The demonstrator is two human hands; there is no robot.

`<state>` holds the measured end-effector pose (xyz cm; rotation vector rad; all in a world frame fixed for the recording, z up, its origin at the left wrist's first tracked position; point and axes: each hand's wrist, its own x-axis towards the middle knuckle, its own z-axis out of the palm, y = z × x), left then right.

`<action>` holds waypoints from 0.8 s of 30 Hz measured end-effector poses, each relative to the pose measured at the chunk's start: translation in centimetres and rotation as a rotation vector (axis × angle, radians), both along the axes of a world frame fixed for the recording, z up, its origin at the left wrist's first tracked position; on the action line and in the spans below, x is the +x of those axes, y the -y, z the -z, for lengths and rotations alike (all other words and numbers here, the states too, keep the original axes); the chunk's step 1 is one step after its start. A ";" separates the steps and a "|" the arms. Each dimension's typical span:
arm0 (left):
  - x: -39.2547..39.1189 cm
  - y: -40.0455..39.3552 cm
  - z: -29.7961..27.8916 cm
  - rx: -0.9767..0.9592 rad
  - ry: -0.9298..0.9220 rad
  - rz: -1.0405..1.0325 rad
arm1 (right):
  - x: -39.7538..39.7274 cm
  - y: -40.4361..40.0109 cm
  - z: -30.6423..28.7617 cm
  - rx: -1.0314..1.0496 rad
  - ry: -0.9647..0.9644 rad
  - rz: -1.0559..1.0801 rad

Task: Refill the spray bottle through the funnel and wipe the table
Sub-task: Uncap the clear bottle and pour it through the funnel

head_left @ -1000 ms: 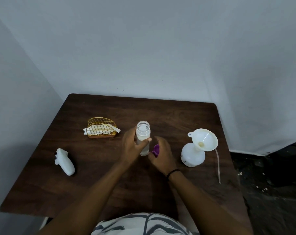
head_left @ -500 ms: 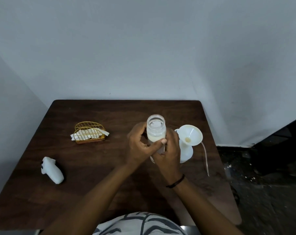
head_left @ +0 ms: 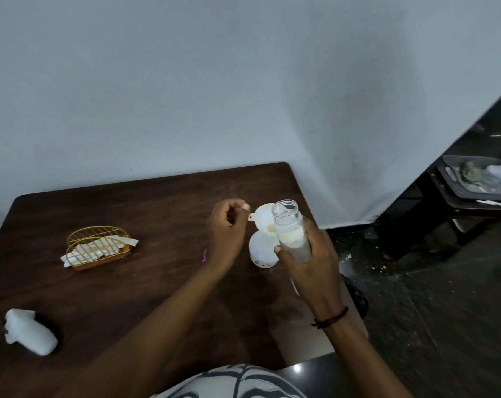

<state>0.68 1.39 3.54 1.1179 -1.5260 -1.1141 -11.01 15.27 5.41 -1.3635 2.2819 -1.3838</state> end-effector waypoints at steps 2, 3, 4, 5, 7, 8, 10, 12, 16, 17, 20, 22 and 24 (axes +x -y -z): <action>-0.6 0.8 0.7 0.133 0.037 -0.039 | -1.3 -0.6 -0.3 0.108 -0.062 0.002; -0.8 1.1 1.0 0.190 0.053 -0.043 | -1.8 -0.9 -0.4 0.165 -0.082 -0.008; -1.0 1.3 1.3 0.238 0.063 -0.038 | -2.3 -1.1 -0.5 0.213 -0.088 -0.016; -1.2 1.4 1.6 0.278 0.066 -0.026 | -2.6 -1.1 -0.5 0.251 -0.086 -0.016; -1.6 1.3 2.1 0.347 0.076 0.002 | -3.0 -1.2 -0.7 0.311 -0.085 0.011; -1.7 1.2 2.2 0.372 0.084 0.008 | -3.1 -1.3 -0.8 0.332 -0.082 0.021; -1.7 1.0 2.5 0.399 0.095 0.017 | -3.2 -1.3 -1.0 0.356 -0.082 0.010; -1.7 0.8 2.6 0.414 0.088 0.019 | -3.4 -1.4 -1.4 0.376 -0.092 -0.018; -1.8 0.5 2.5 0.447 0.035 0.026 | -3.3 -1.2 -2.4 0.423 -0.115 -0.059; -1.8 0.5 2.5 0.455 0.020 0.027 | -3.2 -1.2 -2.6 0.437 -0.119 -0.051; -1.8 0.5 2.3 0.485 -0.013 0.031 | -2.9 -0.9 -3.2 0.475 -0.147 -0.035; -1.8 0.5 2.3 0.501 -0.020 0.032 | -2.8 -0.6 -3.4 0.517 -0.165 -0.039; -1.9 0.5 2.3 0.510 -0.017 0.037 | -2.9 -0.6 -3.5 0.522 -0.154 -0.039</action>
